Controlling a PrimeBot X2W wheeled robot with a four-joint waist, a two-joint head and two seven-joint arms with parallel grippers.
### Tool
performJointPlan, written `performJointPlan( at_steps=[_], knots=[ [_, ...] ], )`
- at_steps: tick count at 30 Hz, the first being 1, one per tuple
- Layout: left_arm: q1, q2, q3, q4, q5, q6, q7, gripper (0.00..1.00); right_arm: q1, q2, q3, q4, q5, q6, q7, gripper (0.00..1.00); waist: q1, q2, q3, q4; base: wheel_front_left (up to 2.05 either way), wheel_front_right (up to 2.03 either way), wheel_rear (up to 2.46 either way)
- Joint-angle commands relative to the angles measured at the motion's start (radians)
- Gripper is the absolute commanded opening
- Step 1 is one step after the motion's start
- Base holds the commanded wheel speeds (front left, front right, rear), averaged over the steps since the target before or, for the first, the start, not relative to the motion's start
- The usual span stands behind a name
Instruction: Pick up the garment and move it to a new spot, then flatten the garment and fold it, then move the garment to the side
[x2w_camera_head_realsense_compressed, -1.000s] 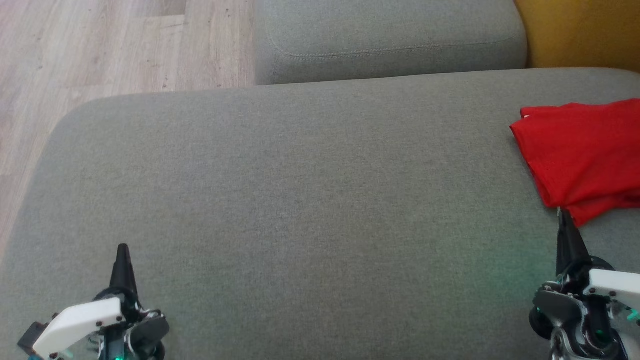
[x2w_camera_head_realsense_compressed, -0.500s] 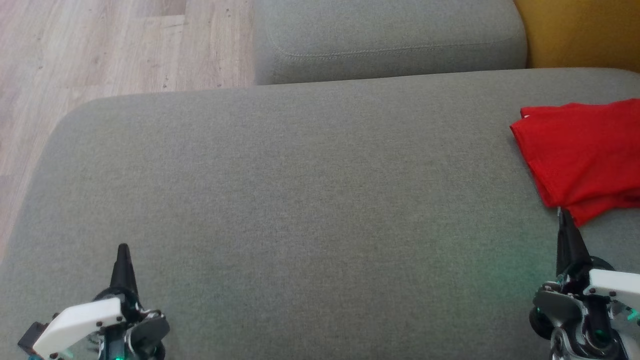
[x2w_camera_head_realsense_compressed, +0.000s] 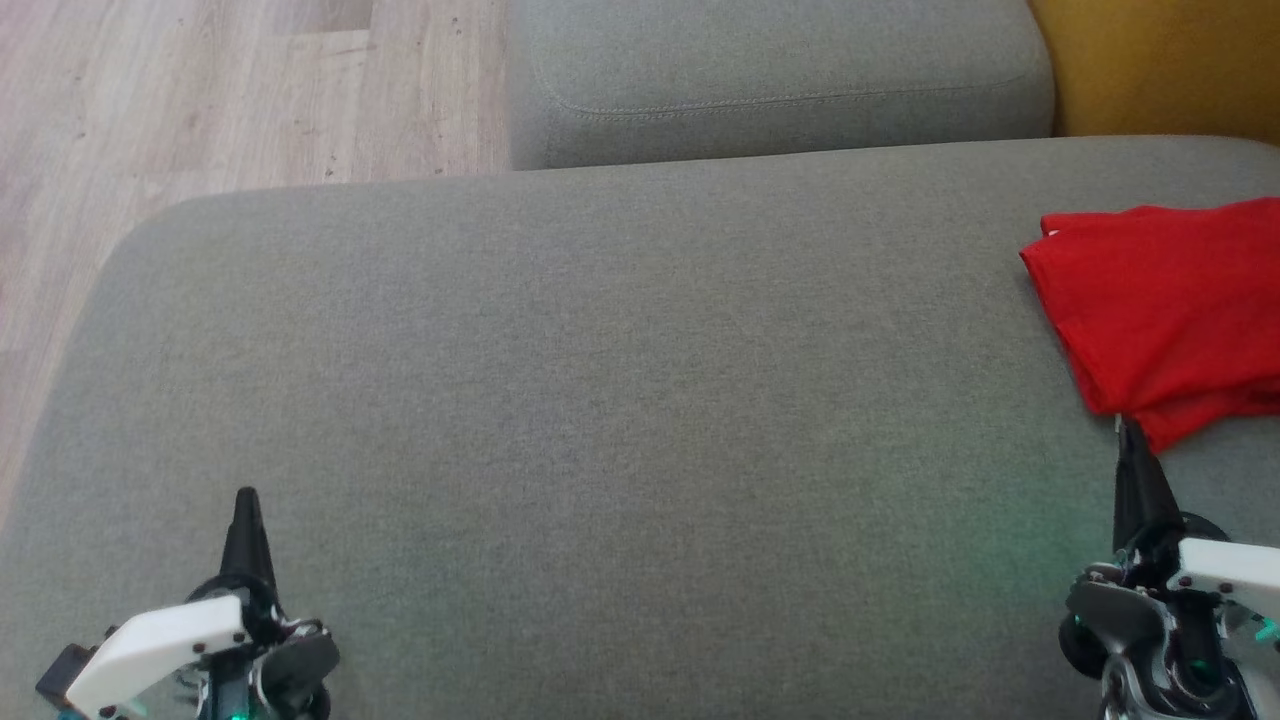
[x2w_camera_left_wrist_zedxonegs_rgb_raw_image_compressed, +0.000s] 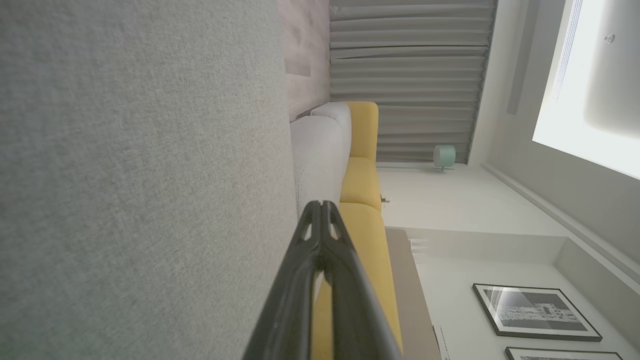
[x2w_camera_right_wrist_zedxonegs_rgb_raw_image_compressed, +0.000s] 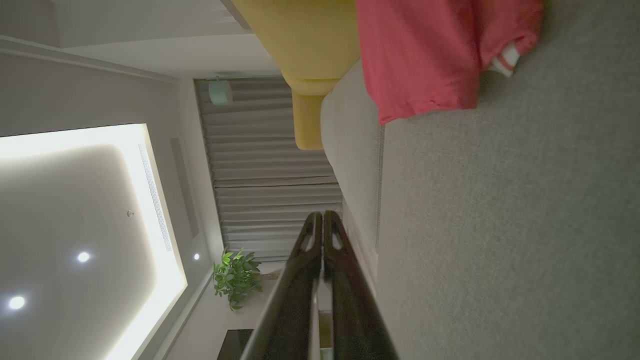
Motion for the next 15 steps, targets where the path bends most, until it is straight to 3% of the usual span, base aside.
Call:
performJointPlan(
  at_steps=[1,15],
  knots=[
    [-0.051,0.004,0.041,-0.029,0.014,-0.006,0.004,0.0,-0.05,-0.007,0.02,-0.031,-0.007,-0.001,0.008,0.0,0.0,0.0,0.0,0.0,0.0,0.0,0.0],
    [-0.052,0.003,0.042,-0.029,0.015,-0.006,0.005,0.0,-0.05,-0.006,0.019,-0.031,-0.008,-0.001,0.009,0.0,0.0,0.0,0.0,0.0,0.0,0.0,0.0]
  ],
)
